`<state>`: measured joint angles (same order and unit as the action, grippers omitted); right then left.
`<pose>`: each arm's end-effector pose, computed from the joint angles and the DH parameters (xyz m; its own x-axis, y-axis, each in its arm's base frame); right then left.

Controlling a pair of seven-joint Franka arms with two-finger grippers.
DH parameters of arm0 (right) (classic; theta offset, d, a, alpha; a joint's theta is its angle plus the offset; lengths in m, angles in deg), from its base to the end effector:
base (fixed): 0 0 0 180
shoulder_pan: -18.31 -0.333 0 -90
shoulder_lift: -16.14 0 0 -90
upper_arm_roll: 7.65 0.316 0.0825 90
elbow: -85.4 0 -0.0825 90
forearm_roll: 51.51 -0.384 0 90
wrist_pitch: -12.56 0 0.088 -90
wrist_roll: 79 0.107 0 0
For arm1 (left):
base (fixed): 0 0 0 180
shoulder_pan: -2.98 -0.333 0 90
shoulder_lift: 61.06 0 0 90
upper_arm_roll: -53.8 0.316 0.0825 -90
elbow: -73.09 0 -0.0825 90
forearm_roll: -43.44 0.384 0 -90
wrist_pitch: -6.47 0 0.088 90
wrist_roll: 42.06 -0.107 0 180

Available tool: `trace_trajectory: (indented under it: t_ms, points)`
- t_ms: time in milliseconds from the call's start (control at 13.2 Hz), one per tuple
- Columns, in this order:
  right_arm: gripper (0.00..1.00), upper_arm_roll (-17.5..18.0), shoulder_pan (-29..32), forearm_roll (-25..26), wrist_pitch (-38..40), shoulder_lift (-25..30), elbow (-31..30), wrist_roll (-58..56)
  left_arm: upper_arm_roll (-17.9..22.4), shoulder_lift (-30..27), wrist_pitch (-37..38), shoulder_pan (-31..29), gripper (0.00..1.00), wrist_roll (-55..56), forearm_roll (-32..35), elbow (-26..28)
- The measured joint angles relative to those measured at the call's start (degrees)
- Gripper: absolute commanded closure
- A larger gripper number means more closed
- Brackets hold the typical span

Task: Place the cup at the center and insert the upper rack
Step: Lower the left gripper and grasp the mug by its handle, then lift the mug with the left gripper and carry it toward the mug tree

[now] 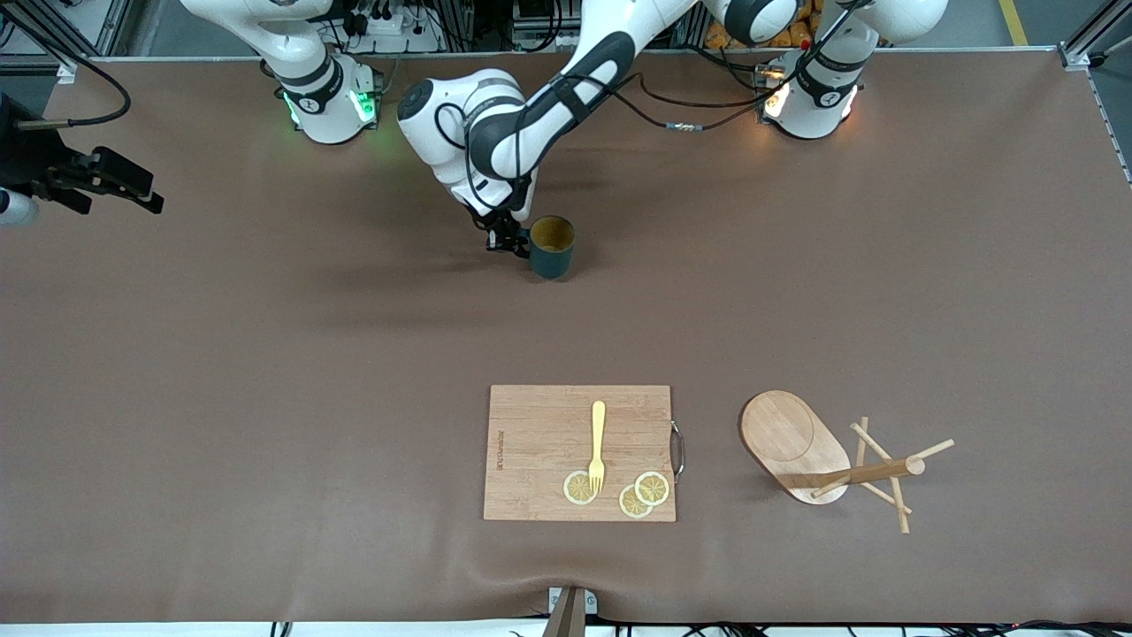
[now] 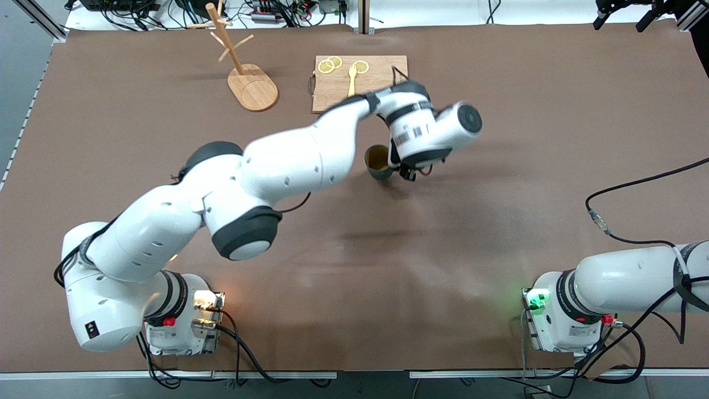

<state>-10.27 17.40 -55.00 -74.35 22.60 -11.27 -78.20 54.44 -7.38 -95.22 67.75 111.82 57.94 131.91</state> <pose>0.5124 -0.0099 0.6257 0.9975 -0.0398 -0.0585 -0.0436 -0.9969 -0.0652 0.3475 -0.6732 0.2641 0.0612 0.9581 0.2798 0.9863 -0.1010 0.1301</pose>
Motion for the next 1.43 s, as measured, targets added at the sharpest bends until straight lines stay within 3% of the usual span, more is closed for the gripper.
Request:
trace_trajectory:
  t_ms: [529,982,1435]
  points:
    - [0.00,0.00,-0.02,0.00,0.17,0.00,0.00,0.06,0.03,-9.70,-0.56,-9.55,1.00,-10.31,-9.04,-0.31]
    - [0.00,0.02,-0.04,0.00,0.27,0.00,0.00,0.50,0.47,-20.49,-0.32,-22.56,1.00,-24.63,-25.03,-0.16]
    - [0.00,0.04,-0.05,0.00,0.33,0.00,0.00,0.86,0.44,-23.32,-0.04,-34.17,1.00,-36.70,-37.39,0.10]
